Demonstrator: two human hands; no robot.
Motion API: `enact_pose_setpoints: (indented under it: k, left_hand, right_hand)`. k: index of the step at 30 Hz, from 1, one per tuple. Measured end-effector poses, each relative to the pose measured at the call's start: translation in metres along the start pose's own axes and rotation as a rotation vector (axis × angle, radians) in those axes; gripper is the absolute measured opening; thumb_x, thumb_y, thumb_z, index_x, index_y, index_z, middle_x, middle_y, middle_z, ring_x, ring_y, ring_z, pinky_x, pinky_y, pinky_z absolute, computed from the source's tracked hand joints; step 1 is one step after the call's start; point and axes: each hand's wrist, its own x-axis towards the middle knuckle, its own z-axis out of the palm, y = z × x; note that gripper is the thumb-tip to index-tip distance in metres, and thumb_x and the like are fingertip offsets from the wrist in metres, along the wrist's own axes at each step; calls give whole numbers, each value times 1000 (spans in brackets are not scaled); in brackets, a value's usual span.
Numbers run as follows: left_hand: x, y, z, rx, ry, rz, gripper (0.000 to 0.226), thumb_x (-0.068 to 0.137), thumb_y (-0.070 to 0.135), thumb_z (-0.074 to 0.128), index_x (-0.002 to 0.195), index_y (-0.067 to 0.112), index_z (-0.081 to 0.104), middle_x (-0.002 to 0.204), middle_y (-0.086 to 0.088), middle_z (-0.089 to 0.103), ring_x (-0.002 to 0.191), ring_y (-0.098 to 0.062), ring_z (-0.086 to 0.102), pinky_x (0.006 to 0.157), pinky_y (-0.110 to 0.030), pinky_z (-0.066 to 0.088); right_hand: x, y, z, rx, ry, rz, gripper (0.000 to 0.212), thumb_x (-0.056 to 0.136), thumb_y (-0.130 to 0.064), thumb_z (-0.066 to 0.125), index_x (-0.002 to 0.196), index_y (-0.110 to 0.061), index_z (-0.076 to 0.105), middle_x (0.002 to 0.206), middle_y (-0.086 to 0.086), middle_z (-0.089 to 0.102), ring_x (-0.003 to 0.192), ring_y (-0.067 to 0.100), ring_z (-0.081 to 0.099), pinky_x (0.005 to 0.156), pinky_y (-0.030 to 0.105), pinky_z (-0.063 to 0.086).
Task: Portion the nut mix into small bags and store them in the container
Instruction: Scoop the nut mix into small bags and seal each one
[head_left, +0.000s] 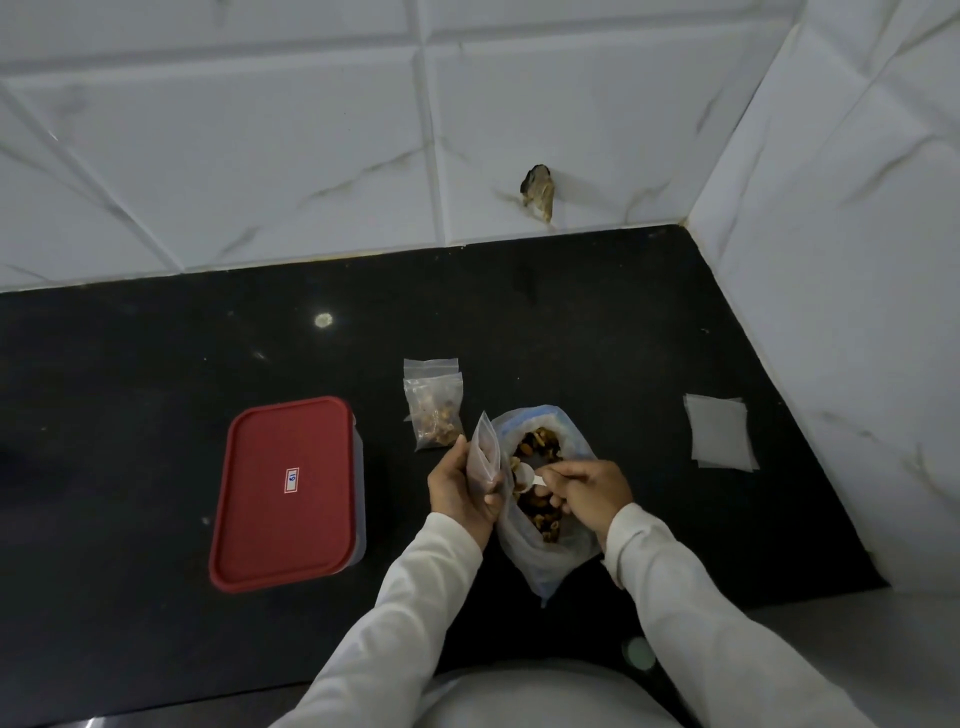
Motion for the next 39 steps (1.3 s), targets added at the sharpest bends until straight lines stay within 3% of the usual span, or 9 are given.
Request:
enact_pose_setpoints:
  k: [3,8,16,22,27,31,37,39]
  left_hand:
    - [-1,0,0,-7,11,10,35,94,40,51,105,11,67,74,-7,69,50,-13,59,37,-16,40]
    - [-9,2,3,-39,31,45,35,95,35,54,112,9,69,100,-14,70,61,-19,68,41,-20,48]
    - [-14,2,5,-54,-12,52,36,89,35,61,112,9,69,88,-10,71,64,-18,65,41,-21,47]
    - [-18,0,12,-68,-39,36,27,90,34,62,102,12,72,84,-8,70,60,-17,65,42,-20,48]
    - [-22,-2,19,-42,-3,60,24,86,32,65,98,14,76,90,-8,74,75,-20,69,67,-24,49]
    - [-27,-1,20,-48,-19,60,25,88,32,63,100,12,73,84,-8,74,64,-19,69,44,-21,50]
    - [-30,-1,19,-61,-57,69,29,89,31,62,104,9,72,90,-11,73,65,-20,69,42,-21,50]
    - [-30,-1,19,-43,-65,64,31,87,32,63,107,9,73,96,-12,73,72,-22,70,45,-23,51]
  right_hand:
    - [-7,0,-2,75,20,-2,15,91,-12,62,91,-20,76,82,2,75,68,8,60,64,19,49]
    - [-15,5,-15,150,39,7,16,90,-13,64,94,-22,77,83,-1,75,74,12,61,70,24,51]
    - [-50,-19,-38,210,119,-114,19,92,-10,61,96,-21,74,83,-1,74,72,12,60,65,25,48]
    - [-88,-57,-32,253,96,-322,16,91,-14,62,98,-22,74,79,0,73,63,4,59,58,18,49]
    - [-95,-67,-19,78,128,-451,15,91,-16,63,97,-26,73,78,-5,73,63,5,62,60,18,50]
    - [-94,-64,-16,-145,216,-616,14,90,-21,63,99,-22,74,74,-10,71,65,4,65,66,17,53]
    - [-94,-61,-12,-372,340,-851,17,86,-11,70,94,-25,68,75,-28,59,73,-13,62,67,2,47]
    - [-89,-56,-8,-437,376,-895,11,83,-10,73,90,-17,71,76,-21,60,69,-12,61,67,4,49]
